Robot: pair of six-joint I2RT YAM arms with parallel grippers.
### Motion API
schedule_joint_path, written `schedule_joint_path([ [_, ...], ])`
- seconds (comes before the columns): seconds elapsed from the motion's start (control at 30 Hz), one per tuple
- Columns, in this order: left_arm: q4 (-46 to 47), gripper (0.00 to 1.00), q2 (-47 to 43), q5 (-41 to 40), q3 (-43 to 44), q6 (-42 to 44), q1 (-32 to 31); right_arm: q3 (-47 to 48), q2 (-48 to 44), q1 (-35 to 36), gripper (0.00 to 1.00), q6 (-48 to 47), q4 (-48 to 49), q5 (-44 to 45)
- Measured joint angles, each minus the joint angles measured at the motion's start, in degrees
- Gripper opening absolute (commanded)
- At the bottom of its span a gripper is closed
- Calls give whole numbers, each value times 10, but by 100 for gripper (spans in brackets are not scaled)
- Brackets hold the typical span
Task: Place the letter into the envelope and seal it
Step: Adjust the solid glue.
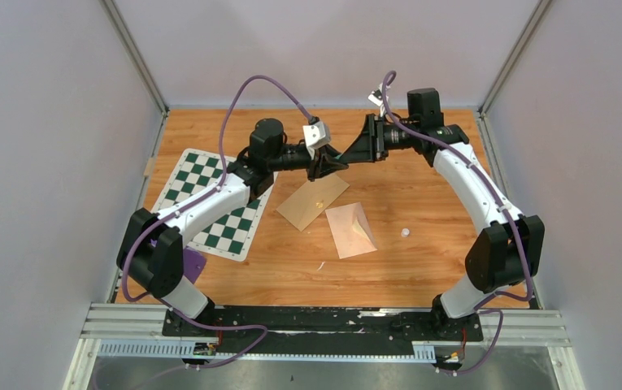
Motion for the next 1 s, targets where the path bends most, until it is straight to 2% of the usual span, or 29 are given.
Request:
schedule_joint_path([
  [0.33, 1, 0, 4, -5, 0, 0, -1, 10, 0, 0, 32, 3, 5, 3],
  [0.47, 3, 0, 5, -6, 0, -1, -2, 10, 0, 0, 40, 4, 5, 4],
  [0.53, 3, 0, 6, -8, 0, -3, -3, 10, 0, 0, 41, 4, 5, 2],
  [0.63, 4, 0, 8, -9, 0, -5, -3, 10, 1, 0, 29, 3, 6, 1],
  [0.77, 9, 0, 8, -8, 1, -9, -3, 10, 2, -3, 0, -2, 6, 7],
  [0.83, 9, 13, 9, -9, 2, -11, -3, 10, 2, -4, 0, -5, 6, 6],
  [0.87, 9, 29, 9, -10, 2, -12, -3, 10, 3, -4, 0, -6, 5, 6],
  [0.93, 7, 44, 9, -15, 2, -13, -3, 11, 2, -4, 0, -15, 2, 7],
  [1.0, -1, 53, 9, -30, 2, -11, -4, 22, 3, -3, 0, -47, -27, 19],
])
